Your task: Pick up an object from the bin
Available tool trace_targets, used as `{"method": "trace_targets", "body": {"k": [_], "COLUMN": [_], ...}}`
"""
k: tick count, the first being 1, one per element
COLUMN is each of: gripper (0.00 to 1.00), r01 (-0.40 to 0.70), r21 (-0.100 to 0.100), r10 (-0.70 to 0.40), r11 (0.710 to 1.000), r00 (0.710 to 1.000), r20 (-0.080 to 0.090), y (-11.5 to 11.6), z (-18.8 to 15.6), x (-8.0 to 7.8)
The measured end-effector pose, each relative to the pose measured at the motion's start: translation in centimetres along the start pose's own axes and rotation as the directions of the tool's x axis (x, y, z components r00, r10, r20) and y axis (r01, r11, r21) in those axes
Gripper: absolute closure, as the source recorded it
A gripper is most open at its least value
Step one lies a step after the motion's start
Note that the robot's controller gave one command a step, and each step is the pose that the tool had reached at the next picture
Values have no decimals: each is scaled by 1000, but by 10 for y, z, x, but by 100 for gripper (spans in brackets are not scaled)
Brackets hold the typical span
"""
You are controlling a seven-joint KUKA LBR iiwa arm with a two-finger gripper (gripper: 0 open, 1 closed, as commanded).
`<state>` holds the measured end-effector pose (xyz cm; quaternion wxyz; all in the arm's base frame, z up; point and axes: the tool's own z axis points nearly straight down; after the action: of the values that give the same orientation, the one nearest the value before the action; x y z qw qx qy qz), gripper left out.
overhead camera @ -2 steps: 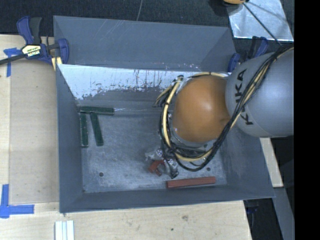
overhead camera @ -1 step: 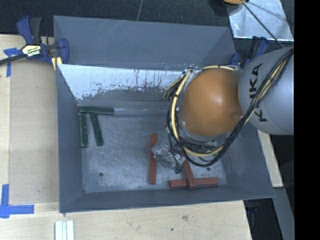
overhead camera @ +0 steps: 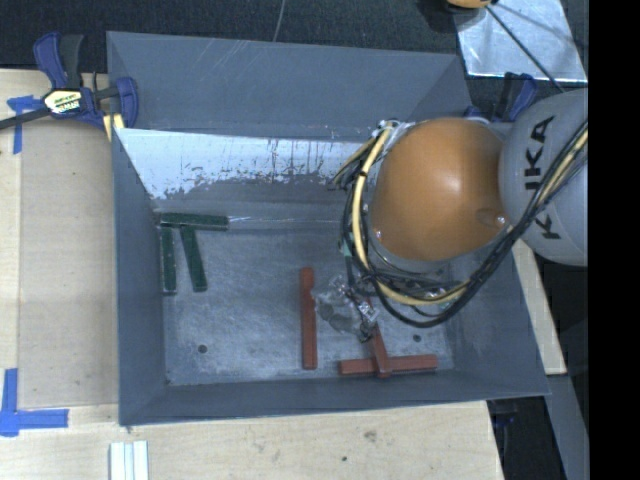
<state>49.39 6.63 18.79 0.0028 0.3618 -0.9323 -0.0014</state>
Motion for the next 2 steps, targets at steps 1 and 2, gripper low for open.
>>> {"method": "trace_targets", "body": {"k": [1,2], "gripper": [0,0], "r01": [-409,-417], "r21": [3,3], "r10": [409,417], "r11": [912,909], "r00": [912,909], "r20": [9,8], "y": [-15,-17], "z": [27,34], "x": [6,7]}}
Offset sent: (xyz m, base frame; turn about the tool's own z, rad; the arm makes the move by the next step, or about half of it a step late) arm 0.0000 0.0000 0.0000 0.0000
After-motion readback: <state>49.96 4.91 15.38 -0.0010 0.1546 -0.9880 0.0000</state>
